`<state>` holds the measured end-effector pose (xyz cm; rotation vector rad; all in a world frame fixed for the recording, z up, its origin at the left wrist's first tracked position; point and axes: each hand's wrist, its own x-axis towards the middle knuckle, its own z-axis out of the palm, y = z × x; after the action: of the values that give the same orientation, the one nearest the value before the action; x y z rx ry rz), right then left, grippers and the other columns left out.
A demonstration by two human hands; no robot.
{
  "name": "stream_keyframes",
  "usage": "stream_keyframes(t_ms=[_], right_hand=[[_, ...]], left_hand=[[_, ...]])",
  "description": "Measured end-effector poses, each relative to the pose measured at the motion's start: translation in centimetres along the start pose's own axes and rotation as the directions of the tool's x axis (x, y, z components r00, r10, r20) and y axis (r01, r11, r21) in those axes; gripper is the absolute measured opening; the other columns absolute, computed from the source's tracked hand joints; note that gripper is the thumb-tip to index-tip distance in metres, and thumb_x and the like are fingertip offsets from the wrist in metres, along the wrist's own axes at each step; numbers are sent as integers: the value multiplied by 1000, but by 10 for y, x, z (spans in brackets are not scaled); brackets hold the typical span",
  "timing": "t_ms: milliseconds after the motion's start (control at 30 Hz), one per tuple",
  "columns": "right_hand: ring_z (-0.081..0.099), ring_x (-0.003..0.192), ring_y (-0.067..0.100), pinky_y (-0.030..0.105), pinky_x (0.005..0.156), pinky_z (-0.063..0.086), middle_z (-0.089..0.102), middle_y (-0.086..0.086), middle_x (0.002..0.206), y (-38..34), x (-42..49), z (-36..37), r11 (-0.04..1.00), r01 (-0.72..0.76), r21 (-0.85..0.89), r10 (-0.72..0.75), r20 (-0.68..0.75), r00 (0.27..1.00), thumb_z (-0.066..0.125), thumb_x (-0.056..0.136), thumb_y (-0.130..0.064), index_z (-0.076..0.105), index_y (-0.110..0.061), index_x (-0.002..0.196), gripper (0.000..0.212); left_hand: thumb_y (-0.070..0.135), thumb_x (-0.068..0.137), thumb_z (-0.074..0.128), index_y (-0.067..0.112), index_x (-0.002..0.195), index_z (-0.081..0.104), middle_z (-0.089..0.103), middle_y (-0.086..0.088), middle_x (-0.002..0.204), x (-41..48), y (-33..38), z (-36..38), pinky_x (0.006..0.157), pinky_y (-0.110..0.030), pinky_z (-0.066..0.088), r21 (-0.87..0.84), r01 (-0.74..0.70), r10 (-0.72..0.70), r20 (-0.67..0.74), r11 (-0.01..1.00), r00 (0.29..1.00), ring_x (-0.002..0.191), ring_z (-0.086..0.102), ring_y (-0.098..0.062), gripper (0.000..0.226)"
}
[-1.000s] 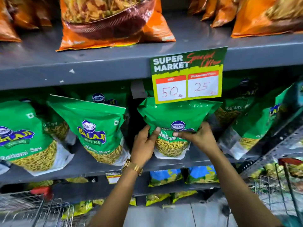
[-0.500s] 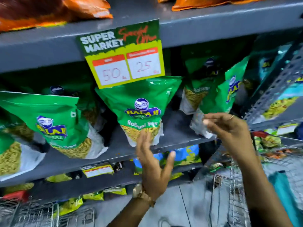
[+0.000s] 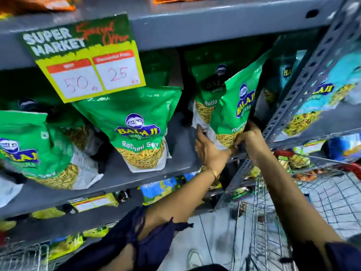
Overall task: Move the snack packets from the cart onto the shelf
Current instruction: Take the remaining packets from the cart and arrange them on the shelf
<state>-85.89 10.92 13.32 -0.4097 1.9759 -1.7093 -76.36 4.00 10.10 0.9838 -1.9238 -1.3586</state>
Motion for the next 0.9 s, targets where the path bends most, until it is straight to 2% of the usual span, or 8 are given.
stream_keyframes(t_ms=[100,233,300,367,500,633,733,900], right_hand=[[55,47,27,34,51,46,61,18,71,6,14,-2,997,4,72,-11,89,996,51,39,1,58,-7,102,64],[65,85,25,31,67,53,69,7,99,17,12,-6,982,39,186,-79,213,974,63,48,-2,49,-7,127,81],[68,103,17,25,79,56,72,1,113,18,9,-3,947,26,320,-119,275,954,83,58,-30,54,-10,128,78],[67,110,9,21,85,56,73,-8,117,12,5,4,932,67,356,-161,243,956,68,69,-66,63,-25,121,66],[67,104,-2,19,89,55,69,-18,117,8,12,12,915,75,397,-138,133,981,61,46,-90,60,-35,118,90],[60,117,10,34,106,45,59,-7,133,6,25,12,915,66,397,-122,120,985,59,41,-93,49,-36,130,105],[63,118,11,33,101,51,62,-5,132,9,30,14,913,79,401,-139,122,983,60,52,-88,52,-36,129,93],[62,121,15,28,96,55,60,3,135,14,31,16,917,92,389,-137,88,987,36,92,-62,44,-21,143,66]], left_hand=[[34,52,93,15,134,40,58,-7,130,12,-9,-8,99,-34,49,-8,-26,27,77,1000,997,120,55,-24,99],[21,51,95,17,131,48,65,-7,125,36,-19,-26,99,-39,52,-141,-50,90,297,989,951,114,64,-24,93],[29,51,94,23,136,39,57,-5,136,43,-25,-33,103,-46,50,-198,-44,113,352,979,929,121,60,-21,102],[49,53,89,36,146,19,30,2,156,42,-27,-34,117,-45,33,-296,15,89,334,955,939,141,36,-14,117],[76,67,63,26,151,22,24,3,160,43,-24,-13,122,-48,18,-552,164,-44,223,818,974,147,25,-15,106],[74,83,45,29,145,39,39,2,154,51,-24,1,121,-51,19,-558,151,-48,196,816,979,144,33,-19,77],[76,82,44,27,142,44,45,1,150,52,-17,4,119,-51,24,-519,98,-46,112,849,993,141,38,-20,77],[78,78,47,25,138,50,53,-1,144,50,-17,5,117,-50,31,-518,98,-67,79,849,995,136,47,-20,80]])
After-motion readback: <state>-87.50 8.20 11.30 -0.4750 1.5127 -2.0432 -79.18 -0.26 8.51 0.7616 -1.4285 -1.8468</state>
